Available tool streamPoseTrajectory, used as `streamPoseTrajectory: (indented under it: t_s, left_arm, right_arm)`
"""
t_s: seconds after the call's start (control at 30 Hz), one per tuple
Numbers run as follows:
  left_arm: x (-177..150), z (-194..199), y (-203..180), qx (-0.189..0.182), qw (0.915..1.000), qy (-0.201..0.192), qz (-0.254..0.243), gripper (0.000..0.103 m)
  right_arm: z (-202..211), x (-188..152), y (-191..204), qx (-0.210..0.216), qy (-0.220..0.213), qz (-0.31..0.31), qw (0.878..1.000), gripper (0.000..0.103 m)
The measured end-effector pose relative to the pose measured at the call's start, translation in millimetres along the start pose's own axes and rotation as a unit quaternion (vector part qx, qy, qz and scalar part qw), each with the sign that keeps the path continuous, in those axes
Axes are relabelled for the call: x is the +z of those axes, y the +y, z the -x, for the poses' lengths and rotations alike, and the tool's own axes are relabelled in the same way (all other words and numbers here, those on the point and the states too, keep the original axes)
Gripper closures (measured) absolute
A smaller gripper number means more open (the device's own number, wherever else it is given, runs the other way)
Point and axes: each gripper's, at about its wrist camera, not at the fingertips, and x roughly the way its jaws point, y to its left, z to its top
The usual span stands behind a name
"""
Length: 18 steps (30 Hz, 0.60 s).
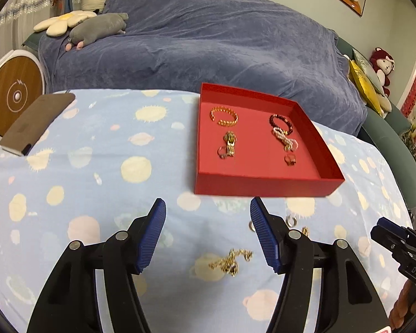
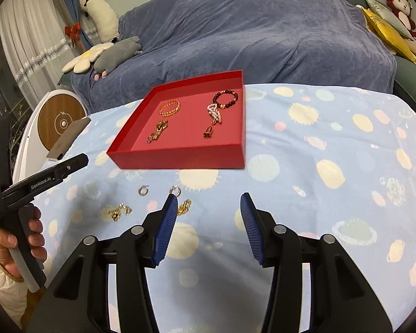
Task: Organize jewelry
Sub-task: 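Grasp the black-pendant gold necklace with the left tool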
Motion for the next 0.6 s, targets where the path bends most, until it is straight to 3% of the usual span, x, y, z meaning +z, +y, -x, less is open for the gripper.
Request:
streamPoseTrajectory:
  t_s: [0.23, 0.6]
  left_arm:
    - [-41.3, -10.4, -14.9, -0.003, 0.9983, 0.031, -0.049, 0.042]
    - [-58.7, -38.4, -24.7, -0.013, 0.9956, 0.056, -0.073, 0.045]
  right_arm:
    - [-22.5, -19.6, 5.7, 0.005, 0.036, 0.008, 0.999, 0.058]
    - [-36.0, -21.7, 19.6, 0.014, 0.053, 0.026, 0.998, 0.058]
